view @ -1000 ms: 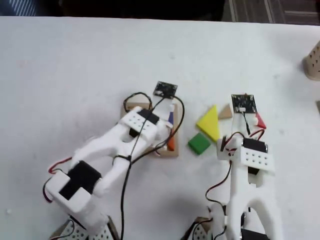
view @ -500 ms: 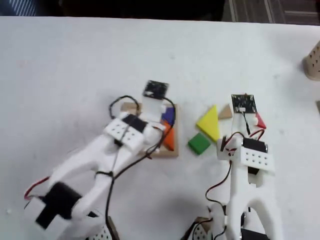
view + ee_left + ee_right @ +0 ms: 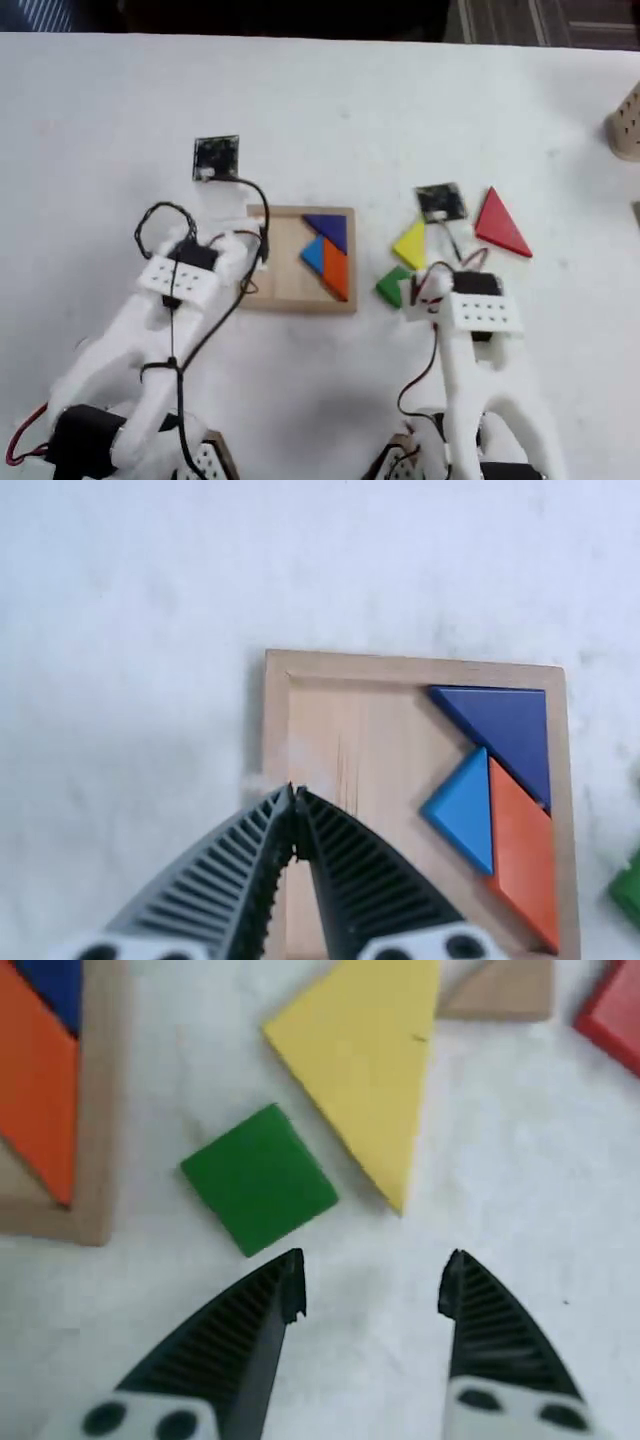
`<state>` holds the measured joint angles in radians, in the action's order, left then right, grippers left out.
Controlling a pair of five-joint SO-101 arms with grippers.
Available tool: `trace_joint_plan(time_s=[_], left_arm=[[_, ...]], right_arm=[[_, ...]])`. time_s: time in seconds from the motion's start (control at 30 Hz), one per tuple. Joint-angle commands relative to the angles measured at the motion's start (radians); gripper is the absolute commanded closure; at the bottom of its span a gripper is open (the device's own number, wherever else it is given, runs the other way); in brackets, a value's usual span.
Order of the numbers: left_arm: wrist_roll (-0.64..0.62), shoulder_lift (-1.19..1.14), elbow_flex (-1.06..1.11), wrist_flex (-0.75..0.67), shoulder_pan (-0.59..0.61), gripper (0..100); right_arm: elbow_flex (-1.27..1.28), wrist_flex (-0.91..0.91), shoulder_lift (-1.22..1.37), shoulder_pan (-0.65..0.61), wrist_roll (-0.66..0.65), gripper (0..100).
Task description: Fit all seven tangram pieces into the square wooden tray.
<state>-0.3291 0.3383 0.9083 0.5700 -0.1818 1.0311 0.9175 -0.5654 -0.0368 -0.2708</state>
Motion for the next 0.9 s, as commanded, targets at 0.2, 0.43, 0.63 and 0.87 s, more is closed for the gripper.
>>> trace_joint_plan(time_s=[0.2, 0.43, 0.63, 0.87], left_arm=[[-0.002, 0.047, -0.012, -0.032, 0.027, 95], [-0.002, 0.047, -0.014, -0.034, 0.067, 81], [-0.002, 0.047, -0.014, -0.034, 0.067, 84], [-0.002, 0.047, -0.014, -0.034, 0.067, 84]], right_arm=[[-0.276, 0.042, 0.343, -0.127, -0.012, 74.3], [-0.457, 0.097, 0.607, -0.134, -0.107, 68.0], [-0.476, 0.116, 0.619, -0.137, -0.114, 68.0], [-0.474, 0.113, 0.559, -0.179, -0.190, 68.0]])
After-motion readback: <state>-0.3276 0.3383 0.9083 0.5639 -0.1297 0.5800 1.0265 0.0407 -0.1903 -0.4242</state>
